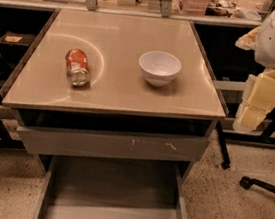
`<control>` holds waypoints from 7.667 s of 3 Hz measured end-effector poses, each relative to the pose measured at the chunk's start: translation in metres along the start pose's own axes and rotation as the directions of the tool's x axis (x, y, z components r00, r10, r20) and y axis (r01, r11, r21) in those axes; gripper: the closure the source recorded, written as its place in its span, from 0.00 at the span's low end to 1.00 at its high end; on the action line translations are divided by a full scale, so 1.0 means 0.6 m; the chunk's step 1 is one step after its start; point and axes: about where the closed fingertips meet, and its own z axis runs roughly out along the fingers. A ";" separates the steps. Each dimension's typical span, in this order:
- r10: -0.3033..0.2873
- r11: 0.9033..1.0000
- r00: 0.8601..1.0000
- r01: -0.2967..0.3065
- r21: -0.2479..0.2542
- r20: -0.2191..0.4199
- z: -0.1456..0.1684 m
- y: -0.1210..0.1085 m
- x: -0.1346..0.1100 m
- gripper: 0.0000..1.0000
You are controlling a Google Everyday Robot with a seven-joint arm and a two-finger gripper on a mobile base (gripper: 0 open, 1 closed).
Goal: Place coke can into middle drawer
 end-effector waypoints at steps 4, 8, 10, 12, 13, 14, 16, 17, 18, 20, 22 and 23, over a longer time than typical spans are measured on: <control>-0.260 0.963 0.964 0.263 -0.061 0.053 0.075 -0.185 -0.146 0.00; -0.371 0.926 0.916 0.377 -0.011 0.152 0.107 -0.241 -0.332 0.00; -0.400 0.913 0.891 0.407 0.014 0.212 0.120 -0.243 -0.401 0.00; -0.440 0.876 0.845 0.478 -0.061 0.302 0.180 -0.225 -0.488 0.00; -0.455 0.856 0.818 0.510 -0.080 0.351 0.199 -0.217 -0.532 0.00; -0.452 0.864 0.816 0.500 -0.050 0.361 0.202 -0.227 -0.544 0.00; -0.348 0.898 0.894 0.405 -0.174 0.282 0.320 -0.240 -0.580 0.00; -0.345 0.905 0.891 0.399 -0.146 0.296 0.327 -0.249 -0.593 0.00; -0.319 0.908 0.901 0.379 -0.179 0.293 0.371 -0.237 -0.638 0.00; -0.312 0.922 0.906 0.361 -0.138 0.288 0.356 -0.240 -0.637 0.00; -0.275 0.943 0.922 0.314 -0.110 0.273 0.354 -0.168 -0.601 0.00; -0.308 0.928 0.914 0.351 -0.129 0.265 0.360 -0.174 -0.609 0.00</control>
Offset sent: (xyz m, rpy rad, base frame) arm 0.1042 0.0581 0.0058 -0.0827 0.0820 0.2645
